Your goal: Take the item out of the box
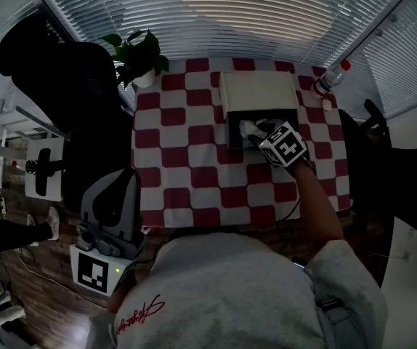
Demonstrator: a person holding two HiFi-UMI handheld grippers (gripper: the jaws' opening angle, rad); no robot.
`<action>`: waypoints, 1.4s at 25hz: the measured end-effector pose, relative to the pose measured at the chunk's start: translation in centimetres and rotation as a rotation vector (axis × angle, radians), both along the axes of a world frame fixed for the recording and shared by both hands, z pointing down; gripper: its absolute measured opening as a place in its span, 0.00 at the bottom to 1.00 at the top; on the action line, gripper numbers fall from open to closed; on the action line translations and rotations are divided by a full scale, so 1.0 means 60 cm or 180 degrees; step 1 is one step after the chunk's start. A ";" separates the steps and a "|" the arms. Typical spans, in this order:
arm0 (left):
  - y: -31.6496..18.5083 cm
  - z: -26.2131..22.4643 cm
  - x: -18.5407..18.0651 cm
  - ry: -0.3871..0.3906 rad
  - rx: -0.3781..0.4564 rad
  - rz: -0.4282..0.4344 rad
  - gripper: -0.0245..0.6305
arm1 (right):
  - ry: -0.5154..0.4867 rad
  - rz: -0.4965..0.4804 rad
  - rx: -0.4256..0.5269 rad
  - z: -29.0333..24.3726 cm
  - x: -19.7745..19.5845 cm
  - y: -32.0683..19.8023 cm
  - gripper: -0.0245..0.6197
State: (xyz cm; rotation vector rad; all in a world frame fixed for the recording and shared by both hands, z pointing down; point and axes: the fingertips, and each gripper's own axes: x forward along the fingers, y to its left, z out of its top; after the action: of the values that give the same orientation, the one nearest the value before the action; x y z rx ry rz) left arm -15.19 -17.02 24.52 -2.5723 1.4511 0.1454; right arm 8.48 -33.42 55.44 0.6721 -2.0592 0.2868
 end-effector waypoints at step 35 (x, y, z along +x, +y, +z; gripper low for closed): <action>0.012 -0.006 -0.002 -0.0001 0.0038 -0.0042 0.07 | 0.0267 0.0215 -0.0146 0.042 0.011 -0.013 0.13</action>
State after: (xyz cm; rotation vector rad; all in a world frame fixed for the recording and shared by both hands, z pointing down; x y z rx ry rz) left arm -15.32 -16.30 24.17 -2.5528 1.4625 0.1514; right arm 9.14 -34.17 57.97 0.7148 -1.9471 0.3381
